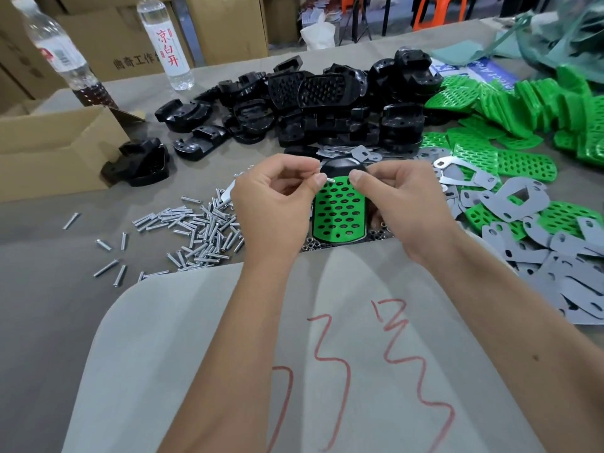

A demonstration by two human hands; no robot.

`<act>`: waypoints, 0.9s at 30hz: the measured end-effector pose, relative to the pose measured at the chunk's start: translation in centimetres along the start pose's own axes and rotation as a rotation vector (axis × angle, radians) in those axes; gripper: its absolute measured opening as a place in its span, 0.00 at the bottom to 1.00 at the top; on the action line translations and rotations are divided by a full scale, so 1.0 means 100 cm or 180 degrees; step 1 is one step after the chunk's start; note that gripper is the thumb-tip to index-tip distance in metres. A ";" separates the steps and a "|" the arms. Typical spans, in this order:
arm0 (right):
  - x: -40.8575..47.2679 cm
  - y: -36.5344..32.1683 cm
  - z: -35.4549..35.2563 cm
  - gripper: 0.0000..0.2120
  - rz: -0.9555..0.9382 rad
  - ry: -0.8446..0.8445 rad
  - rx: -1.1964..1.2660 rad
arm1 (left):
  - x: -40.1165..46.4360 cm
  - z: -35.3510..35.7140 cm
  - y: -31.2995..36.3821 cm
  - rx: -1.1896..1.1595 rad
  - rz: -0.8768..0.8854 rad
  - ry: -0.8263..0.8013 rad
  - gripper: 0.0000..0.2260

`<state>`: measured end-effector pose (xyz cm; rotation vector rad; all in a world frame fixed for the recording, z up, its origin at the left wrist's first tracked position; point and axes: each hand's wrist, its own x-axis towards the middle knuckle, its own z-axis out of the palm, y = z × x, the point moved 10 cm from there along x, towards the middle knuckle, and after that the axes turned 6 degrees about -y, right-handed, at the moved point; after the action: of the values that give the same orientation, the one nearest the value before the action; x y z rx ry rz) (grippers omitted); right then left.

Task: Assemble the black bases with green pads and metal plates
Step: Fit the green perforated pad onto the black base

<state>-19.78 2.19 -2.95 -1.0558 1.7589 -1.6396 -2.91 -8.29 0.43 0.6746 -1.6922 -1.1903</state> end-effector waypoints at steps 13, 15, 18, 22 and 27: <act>0.002 0.002 -0.002 0.14 -0.0048 0.0001 -0.0116 | -0.004 -0.002 0.007 0.0426 0.0068 0.0116 0.12; 0.002 0.002 -0.002 0.12 -0.0052 0.0014 -0.0103 | -0.003 0.000 0.004 0.0469 0.0025 0.0063 0.13; 0.001 0.000 -0.002 0.12 -0.0096 0.0037 -0.0145 | -0.003 0.003 0.012 0.0840 0.0261 -0.0041 0.12; 0.001 -0.007 0.000 0.14 -0.0241 0.0016 -0.0380 | -0.013 0.014 0.039 0.1605 0.1026 -0.0013 0.11; 0.000 -0.012 -0.007 0.12 -0.0352 0.0143 -0.0241 | 0.000 0.021 0.028 0.1289 0.0540 0.0067 0.10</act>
<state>-20.15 2.64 -1.69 -1.1785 1.8340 -1.6862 -4.64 -6.41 2.79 0.7639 -1.9512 -0.7248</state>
